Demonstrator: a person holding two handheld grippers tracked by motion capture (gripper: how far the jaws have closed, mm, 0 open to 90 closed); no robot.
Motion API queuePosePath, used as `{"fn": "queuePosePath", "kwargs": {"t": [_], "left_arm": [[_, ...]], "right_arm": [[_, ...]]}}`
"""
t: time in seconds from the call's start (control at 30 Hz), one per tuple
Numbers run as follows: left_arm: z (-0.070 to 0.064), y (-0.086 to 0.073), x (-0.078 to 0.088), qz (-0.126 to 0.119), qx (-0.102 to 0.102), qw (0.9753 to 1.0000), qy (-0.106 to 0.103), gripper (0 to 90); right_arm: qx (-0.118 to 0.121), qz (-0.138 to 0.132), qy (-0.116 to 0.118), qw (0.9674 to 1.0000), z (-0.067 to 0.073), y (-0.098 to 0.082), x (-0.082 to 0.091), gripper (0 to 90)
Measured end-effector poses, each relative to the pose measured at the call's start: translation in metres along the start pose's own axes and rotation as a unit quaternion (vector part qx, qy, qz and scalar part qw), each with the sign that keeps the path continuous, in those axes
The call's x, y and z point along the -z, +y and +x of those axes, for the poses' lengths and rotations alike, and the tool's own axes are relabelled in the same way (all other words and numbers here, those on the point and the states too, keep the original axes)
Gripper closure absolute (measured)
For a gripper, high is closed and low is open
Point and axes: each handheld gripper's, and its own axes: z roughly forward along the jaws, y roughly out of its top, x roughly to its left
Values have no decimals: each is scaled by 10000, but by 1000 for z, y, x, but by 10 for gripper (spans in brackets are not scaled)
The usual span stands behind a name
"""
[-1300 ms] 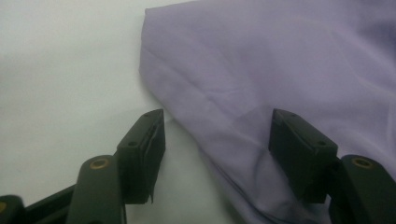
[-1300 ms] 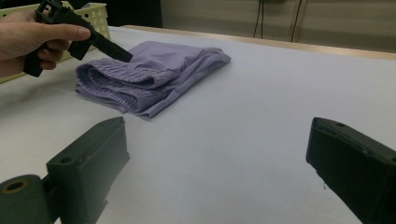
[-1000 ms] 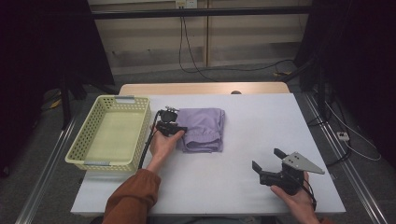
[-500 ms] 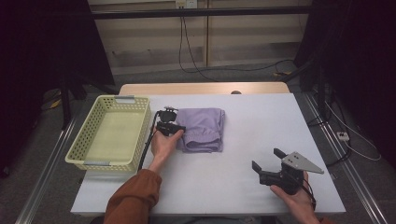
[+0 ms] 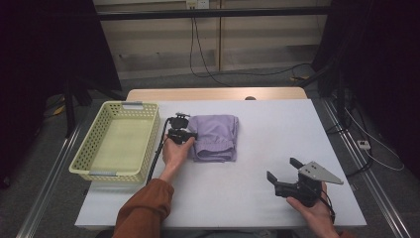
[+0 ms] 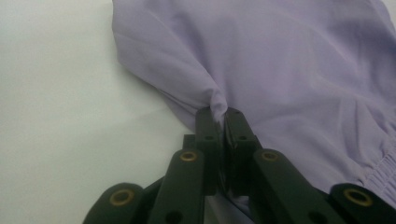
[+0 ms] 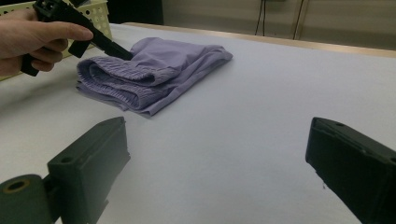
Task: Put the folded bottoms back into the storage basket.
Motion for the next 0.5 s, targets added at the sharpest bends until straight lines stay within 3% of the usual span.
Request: {"fn": "queuePosePath", "kwargs": {"t": [0.27,0.5], "left_arm": [[0,6,12,-309,-23,9992,-236,864],[-4,10,24,-531,-137,9980,-319,868]], "right_arm": [[-10,5,3,10000,0,0,0,58],[-29,-4,-5,10000,-1,0,1,59]]}}
